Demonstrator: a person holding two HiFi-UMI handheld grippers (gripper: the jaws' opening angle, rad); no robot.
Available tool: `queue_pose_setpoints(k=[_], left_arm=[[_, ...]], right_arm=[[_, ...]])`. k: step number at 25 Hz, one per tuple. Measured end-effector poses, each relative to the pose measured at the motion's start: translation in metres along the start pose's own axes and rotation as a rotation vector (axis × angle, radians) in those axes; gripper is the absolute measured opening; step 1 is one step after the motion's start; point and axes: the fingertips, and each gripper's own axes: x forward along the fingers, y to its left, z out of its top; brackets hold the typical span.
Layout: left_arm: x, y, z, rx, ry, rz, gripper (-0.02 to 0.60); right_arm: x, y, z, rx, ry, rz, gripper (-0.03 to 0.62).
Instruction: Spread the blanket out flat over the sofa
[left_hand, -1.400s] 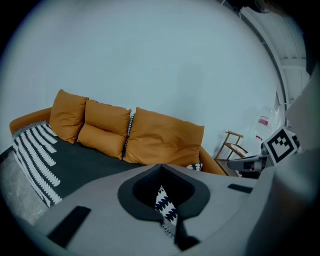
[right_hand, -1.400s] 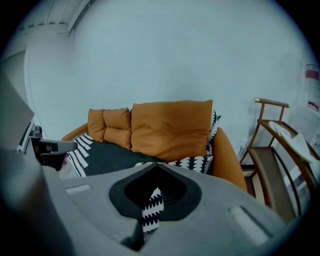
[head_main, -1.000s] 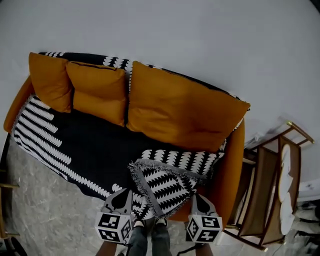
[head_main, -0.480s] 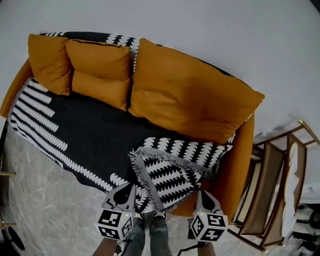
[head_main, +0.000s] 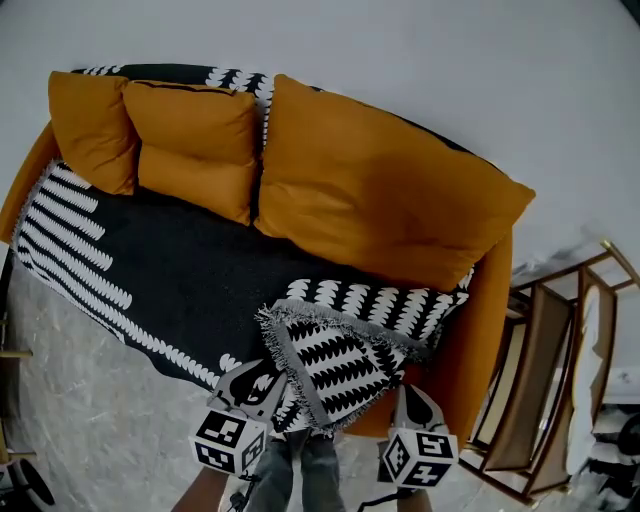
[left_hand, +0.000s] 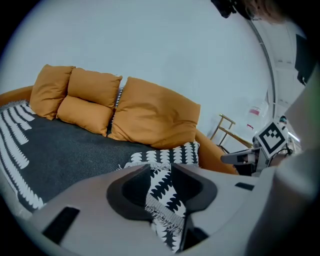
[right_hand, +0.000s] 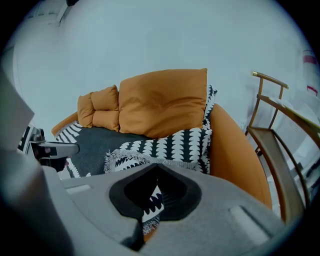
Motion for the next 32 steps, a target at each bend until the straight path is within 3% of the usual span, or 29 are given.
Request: queue_pose_setpoints(k=[10,17,32], left_arm=[[0.039,-0.001,-0.013,0.277,0.172,-0.147,0.137],[0.074,0.027,-0.012,0.304,0.223,-0.123,0.138],[0.138,0.046,0.002,0.347,0.238,-0.094,0.141]], right_arm=[[0.006,-0.012,0.002,0.024,0.007,-0.027,0.005],[0.006,-0.017,0.005,0.019,0.02,-0.04,0.005],[0.015,-0.043,-0.006,0.034,0.062,-0.048,0.005]])
